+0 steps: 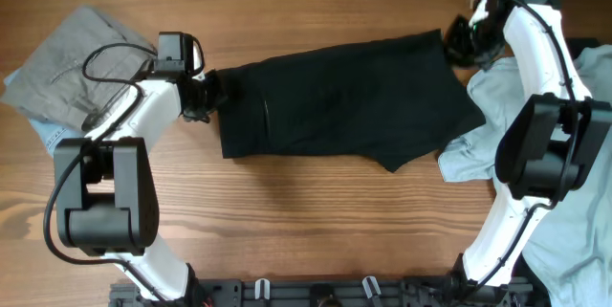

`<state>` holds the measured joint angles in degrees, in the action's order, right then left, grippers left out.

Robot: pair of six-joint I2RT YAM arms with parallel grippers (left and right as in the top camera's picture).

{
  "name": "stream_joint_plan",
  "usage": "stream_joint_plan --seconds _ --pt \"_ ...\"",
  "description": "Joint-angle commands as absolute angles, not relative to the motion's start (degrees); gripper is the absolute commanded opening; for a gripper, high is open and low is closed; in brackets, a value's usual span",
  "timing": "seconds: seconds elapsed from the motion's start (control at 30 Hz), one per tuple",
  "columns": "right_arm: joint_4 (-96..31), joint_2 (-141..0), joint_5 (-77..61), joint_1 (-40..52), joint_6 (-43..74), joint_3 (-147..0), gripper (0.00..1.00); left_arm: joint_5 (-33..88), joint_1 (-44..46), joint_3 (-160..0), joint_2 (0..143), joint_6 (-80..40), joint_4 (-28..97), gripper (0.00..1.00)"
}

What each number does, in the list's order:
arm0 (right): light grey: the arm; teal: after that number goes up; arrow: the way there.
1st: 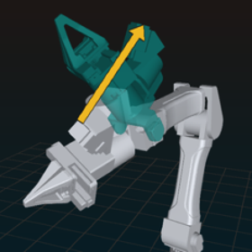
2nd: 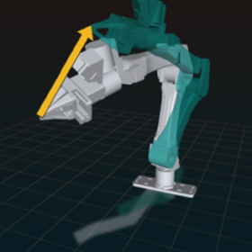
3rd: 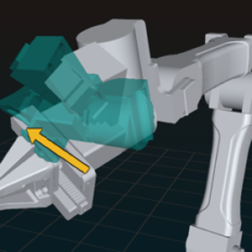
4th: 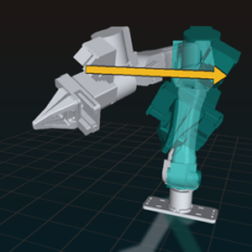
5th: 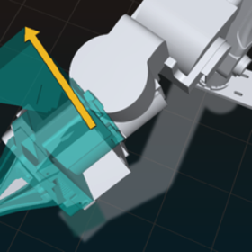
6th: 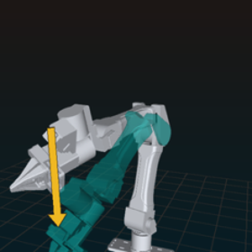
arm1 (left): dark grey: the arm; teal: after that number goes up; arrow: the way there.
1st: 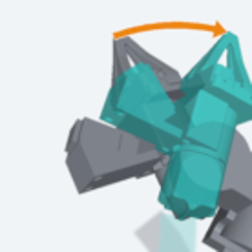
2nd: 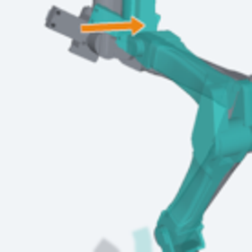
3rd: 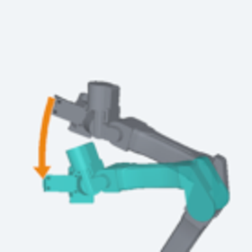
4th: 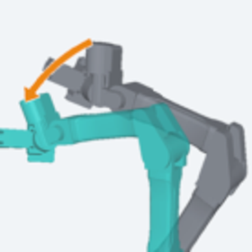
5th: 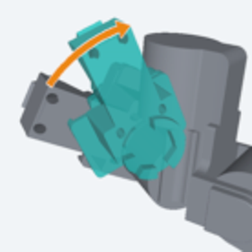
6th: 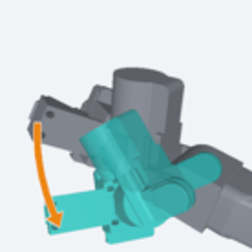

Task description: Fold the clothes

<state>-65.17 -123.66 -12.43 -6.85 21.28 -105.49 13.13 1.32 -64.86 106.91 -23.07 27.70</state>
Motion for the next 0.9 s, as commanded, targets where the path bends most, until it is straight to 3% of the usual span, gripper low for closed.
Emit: stream_joint_plan --seconds 0.0,0.1,0.2,0.27,0.33,0.37,0.4,0.43,0.47,0.57,0.7,0.77,0.87 --pt "-68.25 -125.38 -7.6 -7.14 21.85 -96.64 0.04 15.35 0.95 -64.73 106.19 -20.12 29.39 0.64" --pt "-67.9 -125.4 -2.9 -8.25 28.97 -87.18 0.04 14.72 0.6 -64.73 106.19 -19.73 27.86 0.8" --pt "-65.34 -125.4 -1.43 -11.18 31.48 -83.37 0.05 15.59 -1.48 -66.17 105.34 -19.75 26.44 0.87" --pt "-64.97 -125.25 -3.55 -13.32 31.4 -83.64 0.05 22.7 -3.79 -68.95 103.2 -19.75 26.85 0.85" --pt "-64.97 -125.25 -5.89 -13.91 29.21 -83.72 0.06 31.03 -5.26 -70.7 100.22 -19.75 26.83 0.76" --pt "-64.97 -125.25 -5.96 -13.89 28.36 -83.72 0.06 34.68 -5.39 -70.85 98.48 -19.75 26.83 0.65" --pt "-64.95 -125.25 -5.98 -13.82 28.21 -83.72 0.06 36.27 -4.97 -70.85 97.19 -19.73 27.49 0.37" --pt "-64.9 -125.25 -6.0 -13.82 28.34 -83.72 0.06 36.42 -3.86 -70.85 96.53 -19.68 29.17 0.18" --pt "-64.71 -125.25 -6.0 -13.85 28.32 -83.72 0.06 36.45 -2.72 -70.85 96.49 -18.39 30.79 0.04" --pt "-64.6 -125.25 -6.0 -13.85 28.25 -83.72 0.06 34.83 2.68 -68.75 97.27 -11.16 35.44 0.04" --pt "-64.55 -125.25 -6.0 -13.85 28.29 -83.72 0.07 33.3 8.64 -61.54 100.77 -11.97 34.76 0.04" --pt "-64.58 -125.25 -6.24 -13.85 28.25 -83.72 0.07 29.19 9.3 -57.78 103.15 -16.97 33.15 0.04" --pt "-65.08 -125.23 -6.44 -13.85 27.46 -83.85 0.06 13.43 7.77 -54.22 106.74 -29.28 32.16 0.04"
